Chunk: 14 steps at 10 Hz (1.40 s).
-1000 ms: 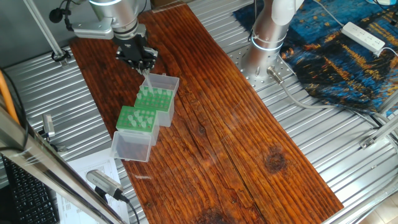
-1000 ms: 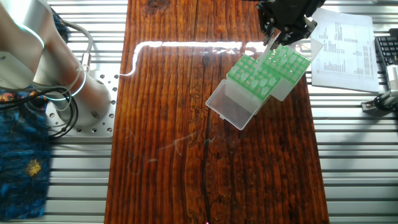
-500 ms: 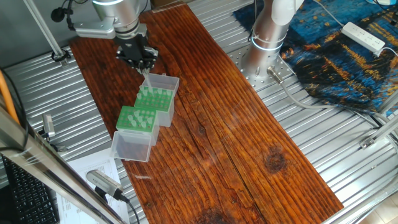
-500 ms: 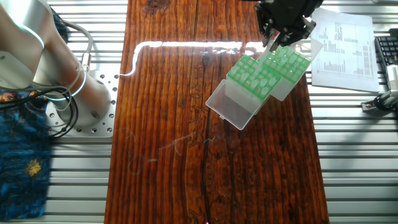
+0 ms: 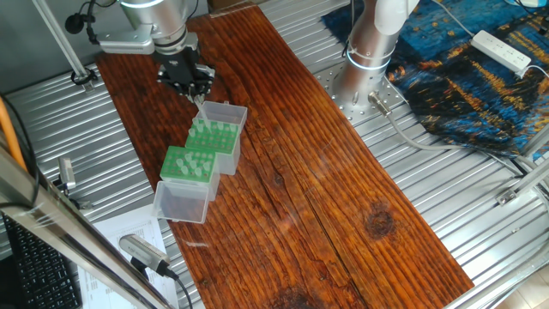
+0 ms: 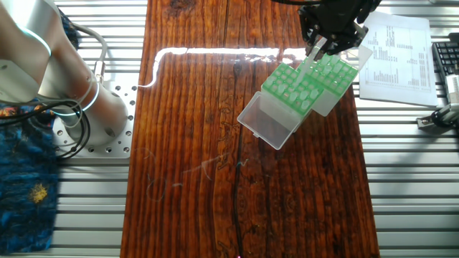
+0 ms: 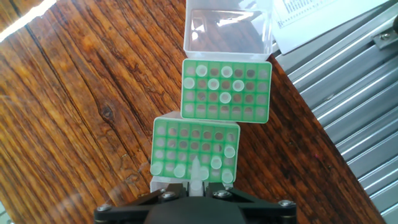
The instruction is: Transfer all large pipette tips from one holder to another
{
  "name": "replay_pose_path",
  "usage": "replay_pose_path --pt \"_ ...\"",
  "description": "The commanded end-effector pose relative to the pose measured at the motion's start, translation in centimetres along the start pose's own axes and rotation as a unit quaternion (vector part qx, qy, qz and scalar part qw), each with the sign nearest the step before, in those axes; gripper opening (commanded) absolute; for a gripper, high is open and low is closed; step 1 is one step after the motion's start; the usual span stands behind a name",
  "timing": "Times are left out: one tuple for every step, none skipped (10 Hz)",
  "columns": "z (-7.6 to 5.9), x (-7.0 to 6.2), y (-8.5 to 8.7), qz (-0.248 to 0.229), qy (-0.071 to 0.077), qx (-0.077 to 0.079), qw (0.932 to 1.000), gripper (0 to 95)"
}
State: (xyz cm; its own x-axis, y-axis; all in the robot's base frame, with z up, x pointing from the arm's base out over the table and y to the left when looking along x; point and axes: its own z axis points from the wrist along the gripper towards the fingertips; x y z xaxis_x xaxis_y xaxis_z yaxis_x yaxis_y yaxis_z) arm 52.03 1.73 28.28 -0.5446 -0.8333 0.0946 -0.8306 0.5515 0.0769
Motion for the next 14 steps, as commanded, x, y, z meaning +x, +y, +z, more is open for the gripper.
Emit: replay_pose_path --pt "0.1 0.0 -0.1 0.001 0.002 0.0 1.0 0.0" --pt "0.1 0.0 0.0 0.003 0.001 -0.003 1.0 0.0" --pt "0.2 0.0 0.0 0.004 0.002 -0.004 1.0 0.0" --pt "0.3 0.1 0.1 0.005 0.002 -0.006 1.0 0.0" --pt "0.5 0.2 0.2 0.003 -0.003 -0.01 0.9999 0.0" --pt "0.7 0.3 0.5 0.005 -0.004 -0.01 0.9999 0.0" --pt "0.8 0.5 0.7 0.007 -0.005 -0.01 0.9999 0.0" --pt "0.9 0.5 0.8 0.007 -0.004 -0.009 0.9999 0.0" --pt "1.0 0.5 0.8 0.008 -0.005 -0.008 0.9999 0.0" --pt "1.1 0.5 0.6 0.004 -0.007 -0.007 0.9999 0.0" --pt "1.3 0.5 0.5 0.002 -0.009 -0.007 0.9999 0.0" --pt "1.4 0.6 0.4 0.002 -0.009 -0.007 0.9999 0.0" --pt "1.6 0.6 0.2 -0.001 -0.01 -0.008 0.9999 0.0" --pt "1.7 0.6 0.1 -0.003 -0.011 -0.008 0.9999 0.0"
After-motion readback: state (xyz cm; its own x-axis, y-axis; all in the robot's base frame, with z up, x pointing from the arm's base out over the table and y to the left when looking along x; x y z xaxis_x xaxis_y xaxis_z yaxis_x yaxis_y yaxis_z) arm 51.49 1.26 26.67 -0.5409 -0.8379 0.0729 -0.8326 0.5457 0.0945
